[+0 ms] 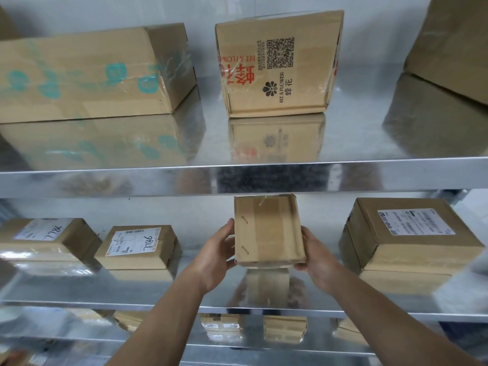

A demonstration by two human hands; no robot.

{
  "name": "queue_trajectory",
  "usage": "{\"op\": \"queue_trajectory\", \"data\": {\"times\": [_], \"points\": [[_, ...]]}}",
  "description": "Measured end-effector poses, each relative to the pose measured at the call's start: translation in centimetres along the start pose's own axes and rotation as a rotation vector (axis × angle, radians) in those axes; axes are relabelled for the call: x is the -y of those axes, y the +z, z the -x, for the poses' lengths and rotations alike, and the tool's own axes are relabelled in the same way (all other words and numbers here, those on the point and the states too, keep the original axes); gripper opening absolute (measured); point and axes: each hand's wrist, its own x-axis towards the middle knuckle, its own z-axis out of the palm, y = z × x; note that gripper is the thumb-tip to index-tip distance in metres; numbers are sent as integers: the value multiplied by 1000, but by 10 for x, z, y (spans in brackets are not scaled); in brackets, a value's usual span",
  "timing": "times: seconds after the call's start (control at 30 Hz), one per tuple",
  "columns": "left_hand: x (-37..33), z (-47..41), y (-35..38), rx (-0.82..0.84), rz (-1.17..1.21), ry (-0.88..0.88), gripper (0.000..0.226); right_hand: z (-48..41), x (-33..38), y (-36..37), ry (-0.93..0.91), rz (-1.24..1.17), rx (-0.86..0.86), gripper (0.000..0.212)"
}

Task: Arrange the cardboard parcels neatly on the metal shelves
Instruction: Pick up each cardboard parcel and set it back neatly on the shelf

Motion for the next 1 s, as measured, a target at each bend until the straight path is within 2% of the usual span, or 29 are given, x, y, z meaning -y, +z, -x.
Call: {"op": "queue_trajectory", "data": {"times": [0.17, 0.27, 0.4, 0.63, 1.0], "points": [[-1, -3, 1, -18, -1, 31, 68, 4, -1, 1, 6, -113, 49, 31], [3, -4, 0, -36, 19, 20, 54, 0, -5, 2, -13, -87, 44, 29], [7, -4, 3, -56, 36, 42, 45, 0, -6, 3, -26, -87, 64, 26], [8, 4, 4, -28, 41, 69, 15, 3, -8, 6, -45, -173, 96, 29], [19, 4, -2, 3, -20, 11, 12, 12, -20, 9, -13, -177, 111, 31]]}}
